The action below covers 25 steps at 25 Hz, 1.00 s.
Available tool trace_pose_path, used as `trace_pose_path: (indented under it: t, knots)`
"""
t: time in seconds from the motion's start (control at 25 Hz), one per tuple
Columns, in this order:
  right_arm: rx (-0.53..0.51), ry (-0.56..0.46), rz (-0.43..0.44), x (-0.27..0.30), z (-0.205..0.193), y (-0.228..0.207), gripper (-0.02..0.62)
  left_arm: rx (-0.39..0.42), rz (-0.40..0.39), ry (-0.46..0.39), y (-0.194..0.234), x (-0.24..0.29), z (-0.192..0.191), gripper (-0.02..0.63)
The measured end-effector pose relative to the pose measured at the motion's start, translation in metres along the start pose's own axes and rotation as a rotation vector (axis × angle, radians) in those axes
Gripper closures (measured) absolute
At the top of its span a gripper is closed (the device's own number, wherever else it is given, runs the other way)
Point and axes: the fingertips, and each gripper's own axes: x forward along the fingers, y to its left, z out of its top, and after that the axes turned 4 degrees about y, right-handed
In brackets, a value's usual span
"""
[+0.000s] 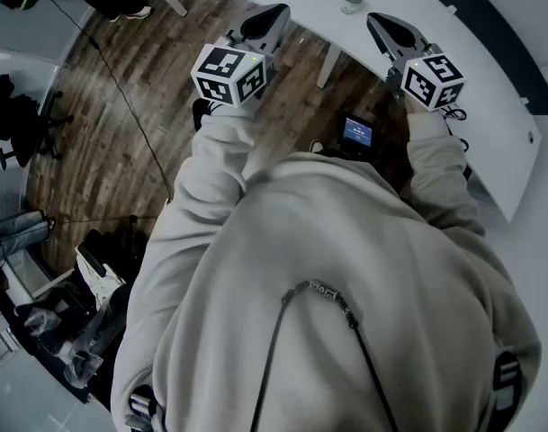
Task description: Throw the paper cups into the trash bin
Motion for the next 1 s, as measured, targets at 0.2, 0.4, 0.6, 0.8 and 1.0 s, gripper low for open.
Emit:
trace_pose_path:
  t: [0.2,0.4,0.6,0.8,1.0]
  knots:
    - [-0.002,0.007,0.004,-0.001,0.001,0.006,0.578,0.003,-0.015,0.011,-0.005,-0.004,-0.001,0.601]
    - [0.047,-0.038,0.033,0.002,0.005,0.005,0.578,0.004,0.017,0.052,0.005,-0.002,-0.007,0.602]
    - [0.049,-0.011,0.022,0.008,-0.009,-0.001,0.578,0.002,0.029,0.078,0.011,0.010,-0.016,0.603]
    - [0.107,0.026,0.060,0.011,-0.023,-0.008,0.578,0.018,-0.001,0.077,0.005,0.017,-0.017,0.603]
    - [0.134,0.025,0.035,0.019,-0.029,-0.032,0.578,0.007,0.039,0.089,0.020,0.027,-0.024,0.603]
